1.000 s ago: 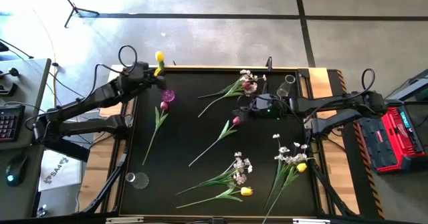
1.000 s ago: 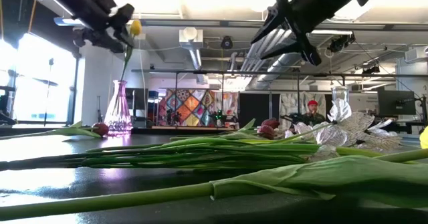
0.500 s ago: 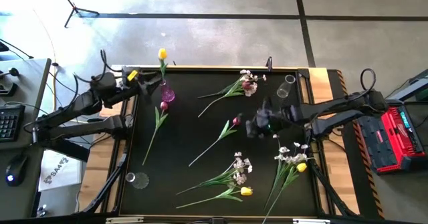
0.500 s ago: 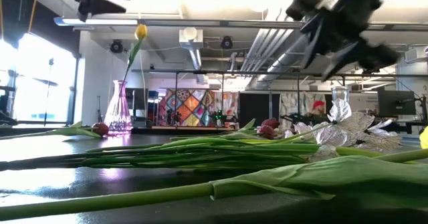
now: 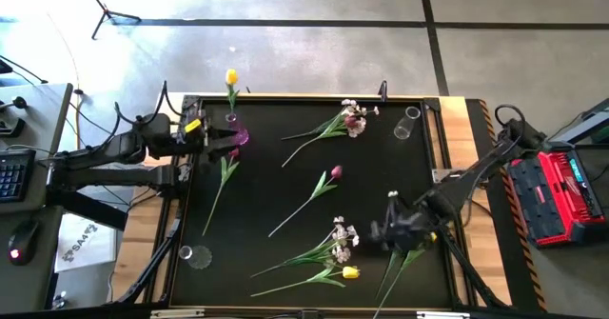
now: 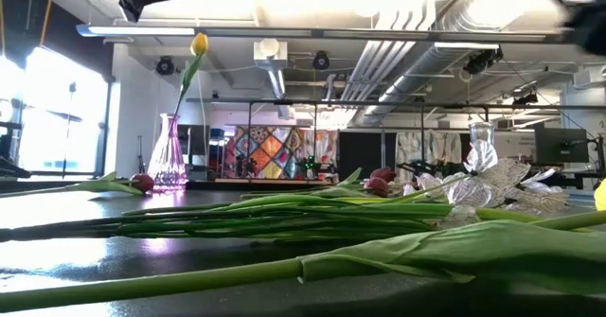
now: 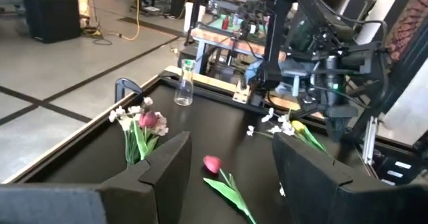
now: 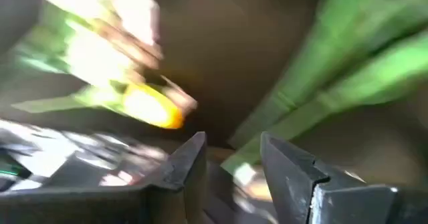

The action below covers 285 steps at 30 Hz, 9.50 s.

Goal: Sort flowers into vase by color
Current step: Put the right yellow flower into the violet vase, then put the yellow flower into the violet vase

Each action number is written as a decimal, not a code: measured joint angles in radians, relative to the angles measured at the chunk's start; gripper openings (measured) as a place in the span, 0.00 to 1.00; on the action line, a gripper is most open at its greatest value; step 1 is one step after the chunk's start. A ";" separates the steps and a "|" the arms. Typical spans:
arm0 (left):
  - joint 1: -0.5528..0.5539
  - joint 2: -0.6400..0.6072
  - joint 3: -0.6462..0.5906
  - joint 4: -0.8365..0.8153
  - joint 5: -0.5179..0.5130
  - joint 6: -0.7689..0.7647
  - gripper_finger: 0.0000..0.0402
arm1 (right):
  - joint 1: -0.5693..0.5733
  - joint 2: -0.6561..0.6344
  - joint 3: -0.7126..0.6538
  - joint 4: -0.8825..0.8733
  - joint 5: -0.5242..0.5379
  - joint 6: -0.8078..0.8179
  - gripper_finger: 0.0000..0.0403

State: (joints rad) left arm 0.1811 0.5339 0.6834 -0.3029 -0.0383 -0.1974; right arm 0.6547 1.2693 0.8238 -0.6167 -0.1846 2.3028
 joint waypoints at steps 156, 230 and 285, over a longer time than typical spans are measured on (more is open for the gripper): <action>0.214 0.246 0.065 0.145 -0.677 0.053 0.01 | -0.554 0.135 0.569 -0.174 0.756 -1.554 0.21; -0.513 0.881 0.268 0.319 -0.044 -0.354 0.42 | -0.112 0.052 0.028 -0.282 0.435 -0.877 0.21; -0.788 1.598 0.571 0.312 -0.148 -0.344 0.16 | 0.106 0.073 0.029 0.075 0.645 -0.609 0.21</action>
State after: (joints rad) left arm -0.6066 2.1315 1.2549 0.0087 -0.1866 -0.5410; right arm 0.7609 1.3422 0.8524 -0.5416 0.4606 1.6939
